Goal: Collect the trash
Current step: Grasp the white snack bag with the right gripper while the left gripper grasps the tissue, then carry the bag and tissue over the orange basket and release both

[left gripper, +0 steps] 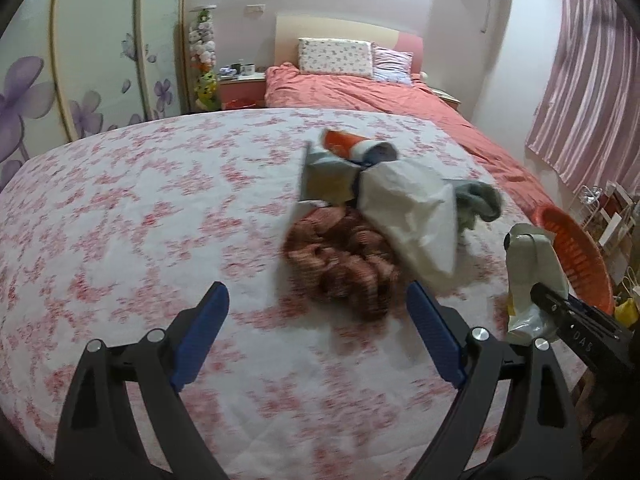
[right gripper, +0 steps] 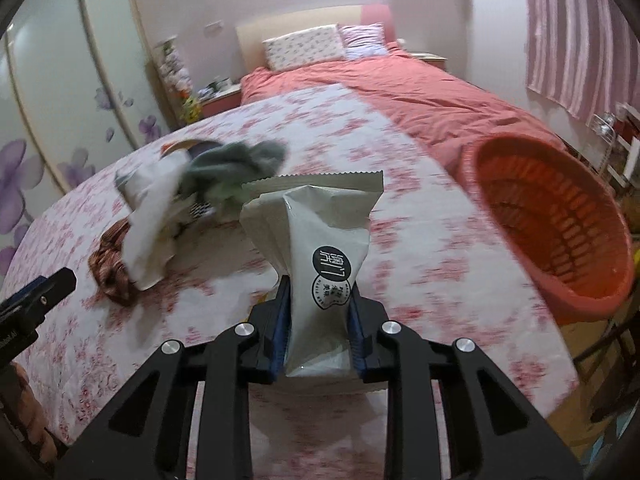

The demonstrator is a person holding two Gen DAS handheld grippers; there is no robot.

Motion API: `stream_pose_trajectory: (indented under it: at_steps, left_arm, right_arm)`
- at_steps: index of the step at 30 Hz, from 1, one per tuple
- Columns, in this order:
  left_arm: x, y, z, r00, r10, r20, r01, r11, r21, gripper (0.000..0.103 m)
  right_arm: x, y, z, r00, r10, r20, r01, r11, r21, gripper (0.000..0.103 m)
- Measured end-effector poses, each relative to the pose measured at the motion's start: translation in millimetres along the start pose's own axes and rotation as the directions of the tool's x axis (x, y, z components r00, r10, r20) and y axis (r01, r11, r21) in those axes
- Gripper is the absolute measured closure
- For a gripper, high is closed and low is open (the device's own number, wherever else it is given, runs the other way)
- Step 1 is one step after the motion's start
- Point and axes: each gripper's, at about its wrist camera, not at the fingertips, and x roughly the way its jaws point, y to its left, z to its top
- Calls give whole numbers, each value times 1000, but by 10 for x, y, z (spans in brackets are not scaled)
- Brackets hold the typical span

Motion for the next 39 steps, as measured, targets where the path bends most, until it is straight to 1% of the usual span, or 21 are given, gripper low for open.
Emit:
stream_pose_trajectory:
  at_steps: [4, 6, 9, 11, 14, 16, 17, 19, 20, 21, 22, 25, 28, 33, 39]
  left_arm:
    - [71, -286, 108, 999, -31, 14, 31, 999, 10, 15]
    - [114, -429, 168, 999, -34, 24, 34, 999, 24, 15]
    - [222, -638, 256, 1000, -13, 28, 11, 998, 59, 15]
    - [325, -758, 290, 1000, 16, 25, -18, 997, 82, 16]
    - [511, -858, 313, 997, 73, 1, -72, 992, 106, 22]
    - [644, -881, 330, 994, 104, -25, -101, 989, 105, 31]
    - [680, -884, 336, 993, 112, -32, -108, 989, 104, 34]
    - [750, -880, 339, 990, 132, -40, -127, 986, 107, 49]
    - [779, -874, 344, 991, 129, -47, -123, 987, 105, 51]
    - [777, -869, 355, 991, 123, -47, -117, 988, 100, 55]
    - [754, -857, 359, 994, 105, -40, -101, 990, 95, 71]
    - [632, -850, 359, 997, 75, -9, -74, 993, 95, 78]
    - [521, -792, 365, 999, 36, 22, -38, 995, 94, 83]
    - [387, -689, 382, 999, -21, 41, 18, 997, 71, 88]
    - [176, -640, 436, 996, -59, 70, 56, 997, 53, 89]
  right_arm:
    - [-39, -195, 34, 1000, 0, 12, -1, 999, 49, 77]
    - [-35, -245, 47, 1000, 7, 13, -8, 998, 59, 77]
    - [-25, -298, 48, 1000, 26, 12, -26, 998, 64, 77]
    - [-20, -307, 48, 999, 38, 13, -38, 997, 65, 77]
    - [-6, -340, 56, 998, 59, 11, -60, 996, 70, 77]
    - [-14, -356, 57, 998, 68, 12, -69, 995, 72, 77]
    - [-6, -375, 59, 997, 75, 12, -75, 994, 75, 77]
    - [-8, -422, 63, 997, 81, 13, -81, 994, 79, 77]
    - [-5, -447, 63, 996, 83, 13, -84, 993, 83, 77]
    - [-15, -462, 58, 996, 84, 14, -85, 993, 84, 77]
    - [-20, -483, 57, 996, 84, 15, -85, 993, 87, 77]
    - [-32, -525, 62, 996, 84, 19, -85, 992, 93, 77]
    - [-70, -568, 67, 996, 81, 30, -84, 991, 104, 77]
    - [-145, -606, 70, 996, 80, 48, -85, 990, 110, 77]
    - [-226, -659, 110, 994, 83, 72, -91, 990, 111, 77]
